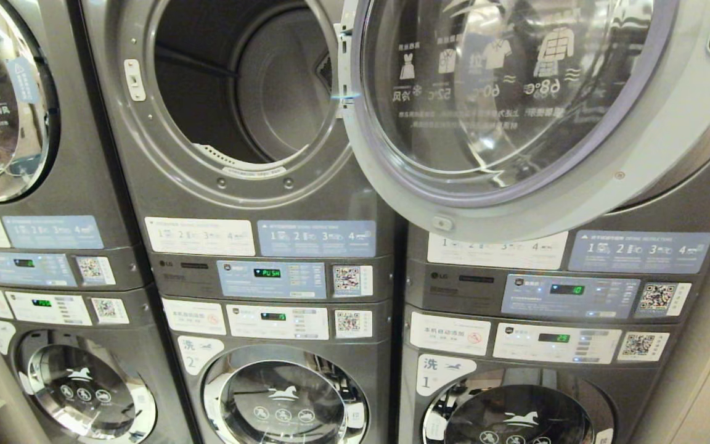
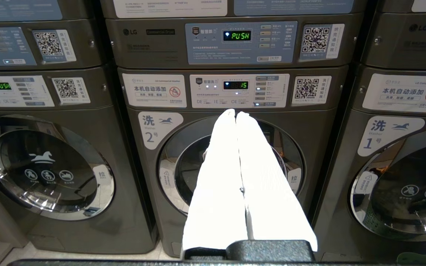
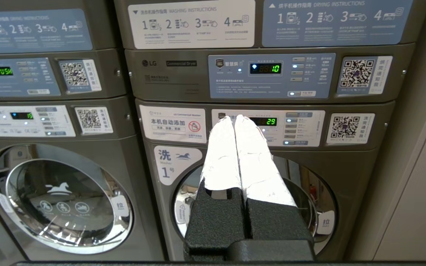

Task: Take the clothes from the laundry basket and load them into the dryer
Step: Take the clothes out of the basket

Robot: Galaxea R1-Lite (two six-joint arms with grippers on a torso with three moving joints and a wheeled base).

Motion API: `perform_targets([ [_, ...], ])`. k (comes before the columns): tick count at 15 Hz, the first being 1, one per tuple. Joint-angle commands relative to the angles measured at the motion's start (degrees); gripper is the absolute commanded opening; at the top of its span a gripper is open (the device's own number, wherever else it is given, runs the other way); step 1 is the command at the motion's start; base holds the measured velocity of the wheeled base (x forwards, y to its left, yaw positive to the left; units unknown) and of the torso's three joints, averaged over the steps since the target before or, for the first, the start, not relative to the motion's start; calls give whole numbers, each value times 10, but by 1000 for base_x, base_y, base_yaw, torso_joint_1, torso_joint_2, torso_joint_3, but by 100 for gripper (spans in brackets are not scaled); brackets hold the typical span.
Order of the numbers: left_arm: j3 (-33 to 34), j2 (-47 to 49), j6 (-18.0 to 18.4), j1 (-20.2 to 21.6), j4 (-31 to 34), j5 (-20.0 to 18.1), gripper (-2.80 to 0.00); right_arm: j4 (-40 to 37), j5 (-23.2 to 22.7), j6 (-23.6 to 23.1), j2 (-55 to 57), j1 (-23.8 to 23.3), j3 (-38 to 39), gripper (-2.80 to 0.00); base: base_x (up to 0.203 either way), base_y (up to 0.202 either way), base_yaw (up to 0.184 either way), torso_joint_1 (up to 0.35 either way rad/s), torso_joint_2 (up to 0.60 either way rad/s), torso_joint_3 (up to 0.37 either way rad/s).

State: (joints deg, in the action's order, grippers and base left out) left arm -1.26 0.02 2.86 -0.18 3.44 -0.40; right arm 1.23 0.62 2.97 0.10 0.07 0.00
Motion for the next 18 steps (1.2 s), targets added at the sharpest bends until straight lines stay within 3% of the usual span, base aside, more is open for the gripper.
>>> perform_targets([
  [1,0,0,1,0,0,0,-280,0,0,0,0,0,4,-280,0,0,0,-61,147,72],
  [5,0,0,-22,0,-1,5,-280,0,1,1,0,0,3,-280,0,0,0,-63,130,68],
  [18,-1,0,-24,0,0,4,-280,1,18,27,0,0,3,-280,0,0,0,-65,145,75],
])
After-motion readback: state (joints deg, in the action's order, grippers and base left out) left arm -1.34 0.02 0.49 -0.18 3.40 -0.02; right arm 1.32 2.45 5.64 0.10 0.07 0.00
